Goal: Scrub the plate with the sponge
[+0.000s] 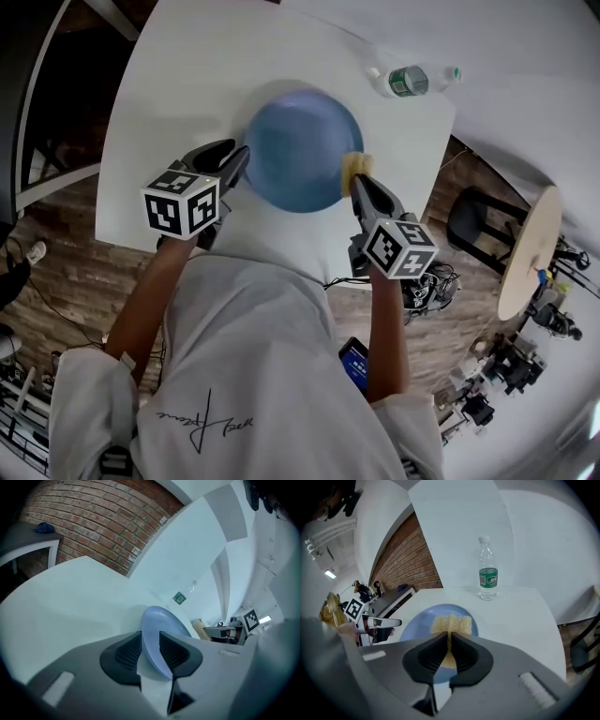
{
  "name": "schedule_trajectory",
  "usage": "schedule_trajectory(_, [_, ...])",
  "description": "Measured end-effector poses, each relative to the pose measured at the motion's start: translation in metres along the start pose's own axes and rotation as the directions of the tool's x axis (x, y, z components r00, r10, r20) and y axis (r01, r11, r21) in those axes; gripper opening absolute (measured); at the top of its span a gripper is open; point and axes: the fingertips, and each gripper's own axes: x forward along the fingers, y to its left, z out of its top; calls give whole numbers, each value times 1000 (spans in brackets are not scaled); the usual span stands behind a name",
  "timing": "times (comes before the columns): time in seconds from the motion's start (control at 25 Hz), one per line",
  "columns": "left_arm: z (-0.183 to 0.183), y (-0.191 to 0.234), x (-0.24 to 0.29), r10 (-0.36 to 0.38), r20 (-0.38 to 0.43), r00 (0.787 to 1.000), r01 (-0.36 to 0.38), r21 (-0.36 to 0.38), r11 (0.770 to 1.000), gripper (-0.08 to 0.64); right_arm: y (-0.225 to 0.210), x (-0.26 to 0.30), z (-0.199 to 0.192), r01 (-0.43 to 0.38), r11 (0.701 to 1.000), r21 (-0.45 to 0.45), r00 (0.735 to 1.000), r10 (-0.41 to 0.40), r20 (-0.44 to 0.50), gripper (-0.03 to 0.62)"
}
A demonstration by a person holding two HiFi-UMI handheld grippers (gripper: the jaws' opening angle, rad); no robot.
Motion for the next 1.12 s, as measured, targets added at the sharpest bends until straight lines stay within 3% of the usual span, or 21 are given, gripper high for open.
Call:
schedule_trajectory(0.16, [-7,3,12,-5,-28,1000,4,-11,1000,118,-5,19,-2,18,1000,-15,999,-19,-32,31])
schedule_trajectory(0.36, [-13,6,20,18,-56,998,-15,57,998,109,-3,38,-5,18,1000,-2,998,-18,-57,31])
schedule_trajectory(0.52, [-13,11,24,16,-65,998,-15,28,999,101,-1,51,0,31,1000,-4,998,-31,-59,31])
schedule_trajectory(1.12, [-15,15,39,-13,-93,996,14,8,1000,69,-27,86,7,234,972,8,970,-233,-62,21])
